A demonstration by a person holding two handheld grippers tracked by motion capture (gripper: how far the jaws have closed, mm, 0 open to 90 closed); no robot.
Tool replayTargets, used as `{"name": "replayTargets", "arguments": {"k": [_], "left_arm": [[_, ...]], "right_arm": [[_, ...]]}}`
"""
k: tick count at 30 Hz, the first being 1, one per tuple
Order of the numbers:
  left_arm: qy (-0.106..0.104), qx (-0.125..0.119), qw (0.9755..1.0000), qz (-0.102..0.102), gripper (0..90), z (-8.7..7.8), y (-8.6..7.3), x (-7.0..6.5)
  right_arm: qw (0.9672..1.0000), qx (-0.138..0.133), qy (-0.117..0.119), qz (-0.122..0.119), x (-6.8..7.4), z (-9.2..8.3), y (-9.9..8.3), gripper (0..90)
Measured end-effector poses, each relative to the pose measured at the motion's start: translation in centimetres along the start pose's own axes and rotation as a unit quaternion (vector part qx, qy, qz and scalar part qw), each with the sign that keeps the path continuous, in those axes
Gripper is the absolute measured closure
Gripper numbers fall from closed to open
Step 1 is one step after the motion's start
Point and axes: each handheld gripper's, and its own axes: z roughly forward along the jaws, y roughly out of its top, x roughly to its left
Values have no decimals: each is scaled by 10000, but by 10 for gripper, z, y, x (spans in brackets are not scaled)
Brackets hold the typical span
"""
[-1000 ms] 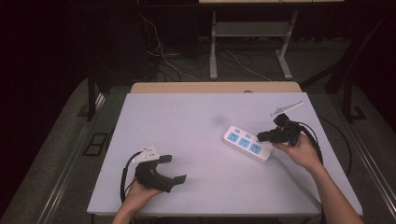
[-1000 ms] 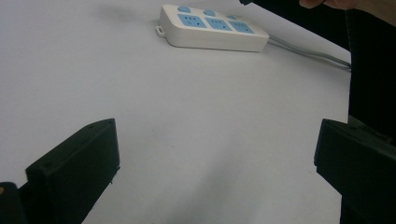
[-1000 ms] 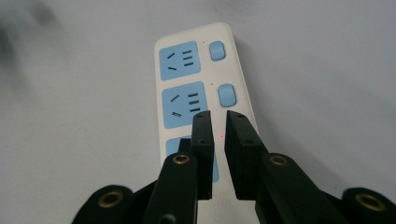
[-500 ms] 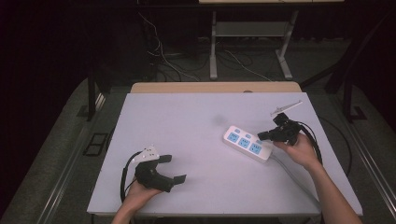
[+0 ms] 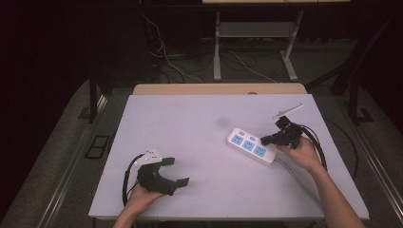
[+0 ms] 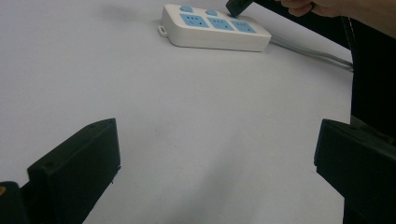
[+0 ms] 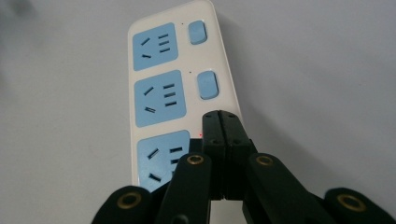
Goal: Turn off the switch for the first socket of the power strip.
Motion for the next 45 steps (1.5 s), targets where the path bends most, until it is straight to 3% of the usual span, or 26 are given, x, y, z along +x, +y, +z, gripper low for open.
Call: {"name": "replayTargets", "arguments": {"k": [6, 10, 14, 19, 33, 45], "left_arm": [[2, 9, 10000, -1, 0, 0, 0, 0], [-3, -3, 10000, 0, 0, 0, 0, 0], [-6, 13, 10000, 11, 0, 0, 0, 0], [-16, 13, 10000, 16, 0, 1, 0, 0], [-26, 17, 10000, 21, 0, 2, 0, -1], [-29, 46, 10000, 13, 0, 3, 0, 0]], "right_arm": [[10000, -8, -23, -49, 0, 0, -1, 897], [9999, -84, 86, 122, -3, 0, -3, 899], [9998, -113, 101, 122, -4, 0, -4, 900], [9990, -239, 287, 260, -9, 0, -8, 900], [9999, -128, 41, 43, -2, 1, -5, 900], [9999, -78, 65, 7, -3, 1, -4, 900]]}}
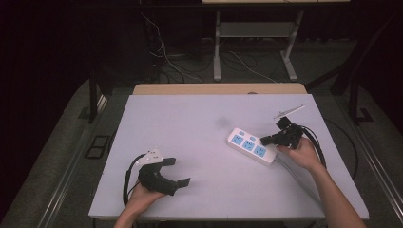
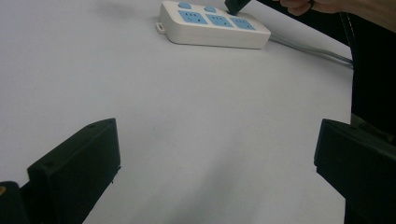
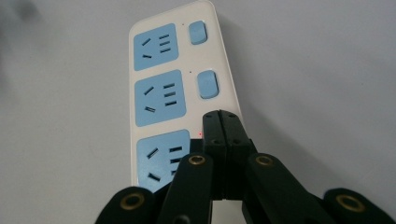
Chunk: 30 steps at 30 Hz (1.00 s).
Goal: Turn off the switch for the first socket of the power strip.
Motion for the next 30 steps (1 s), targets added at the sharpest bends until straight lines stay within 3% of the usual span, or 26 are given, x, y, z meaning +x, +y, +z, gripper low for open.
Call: {"name": "replayTargets", "arguments": {"k": [12, 15, 21, 30], "left_arm": [[10, -10, 10000, -10, 0, 0, 0, 1], [9, 22, 10000, -13, 0, 1, 0, 1], [11, -6, 10000, -22, 0, 0, 0, 1], [-11, -6, 10000, -5, 0, 0, 0, 0]], "right_arm": [[10000, -31, -3, -9, 2, -3, 4, 900], [9997, 185, -116, -100, 4, -4, 10, 900], [9995, 129, -151, -227, 11, -10, 22, 900], [9995, 79, -200, -210, 17, -18, 22, 900]]}}
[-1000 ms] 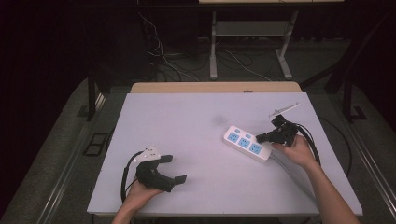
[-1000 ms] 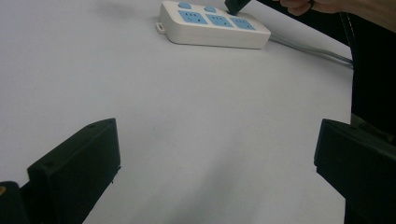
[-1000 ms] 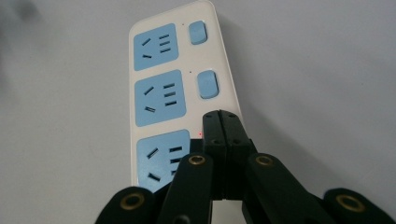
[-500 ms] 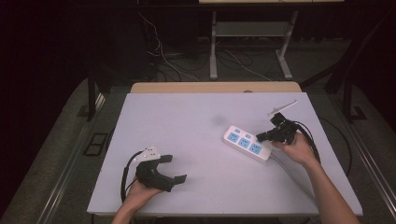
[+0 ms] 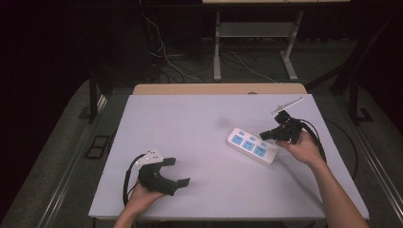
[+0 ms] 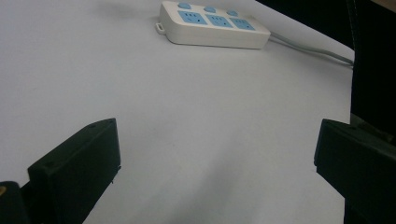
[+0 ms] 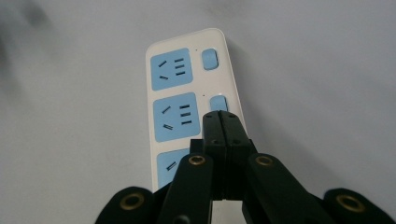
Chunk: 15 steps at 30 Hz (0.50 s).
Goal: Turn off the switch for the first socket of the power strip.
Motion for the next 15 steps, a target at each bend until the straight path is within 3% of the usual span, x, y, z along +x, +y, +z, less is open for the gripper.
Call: {"name": "replayTargets", "arguments": {"k": [15], "left_arm": [[1, -25, 10000, -7, 0, -1, 0, 0]], "right_arm": [[9995, -282, -82, 132, 9, -28, -8, 900]]}}
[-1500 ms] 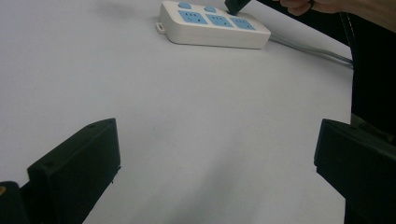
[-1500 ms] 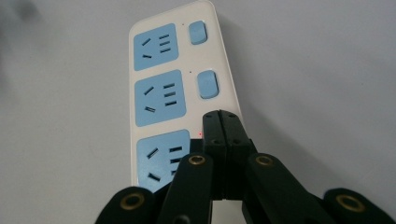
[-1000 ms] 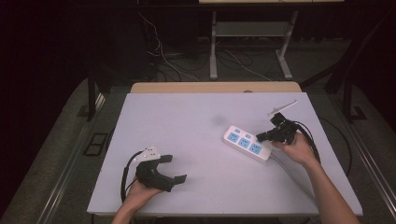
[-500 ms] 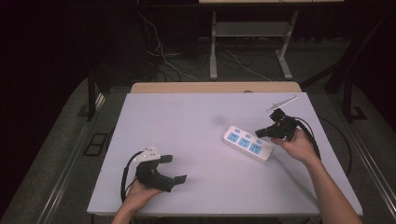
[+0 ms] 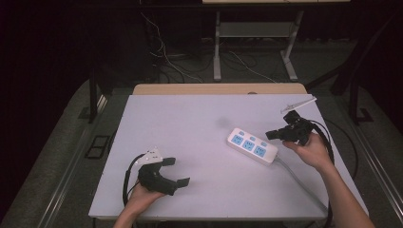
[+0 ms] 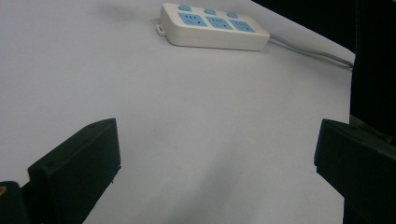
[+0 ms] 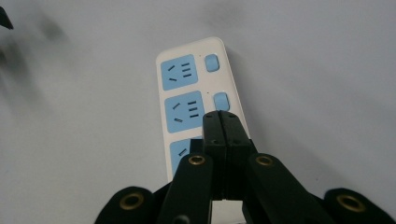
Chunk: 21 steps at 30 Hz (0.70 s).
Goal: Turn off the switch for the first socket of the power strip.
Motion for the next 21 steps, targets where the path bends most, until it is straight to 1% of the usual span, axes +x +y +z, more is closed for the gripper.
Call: {"name": "replayTargets", "arguments": {"k": [6, 7, 10, 12, 13, 14, 15, 17, 18, 19, 20, 21], "left_arm": [[13, -35, 10000, -9, 0, -1, 0, 0], [11, -45, 10000, -4, 0, -1, 0, 0], [10, -56, 10000, -23, 0, -2, 0, 0], [12, -60, 10000, -30, 0, -2, 0, 0], [12, -60, 10000, -30, 0, -2, 0, 0], [13, -60, 10000, -29, 0, -2, 0, 0], [12, -57, 10000, -24, 0, -2, 0, 0], [20, -64, 10000, -25, 0, -2, 0, 0], [20, -64, 10000, -25, 0, -2, 0, 0], [23, -64, 10000, -34, 0, -2, 0, 0], [23, -64, 10000, -34, 0, -2, 0, 0], [26, -64, 10000, -35, 0, -2, 0, 0]], "right_arm": [[10000, -85, 24, 30, 5, -6, -3, 896], [9999, -123, 29, 57, 6, -9, -4, 872], [9996, -241, 15, 167, 10, -13, -8, 735], [9989, -365, -66, 274, 12, -17, -11, 617], [9985, -431, -58, 331, 12, -18, -13, 565], [9980, -470, -44, 421, 13, -20, -15, 490], [9975, -492, -90, 503, 13, -21, -16, 418], [9966, -526, -255, 589, 15, -24, -19, 292], [9960, -564, -296, 633, 16, -26, -20, 223], [9957, -607, -285, 634, 17, -28, -22, 135], [9954, -664, -251, 644, 18, -29, -24, 103], [9947, -727, -259, 675, 19, -32, -26, 100]]}}
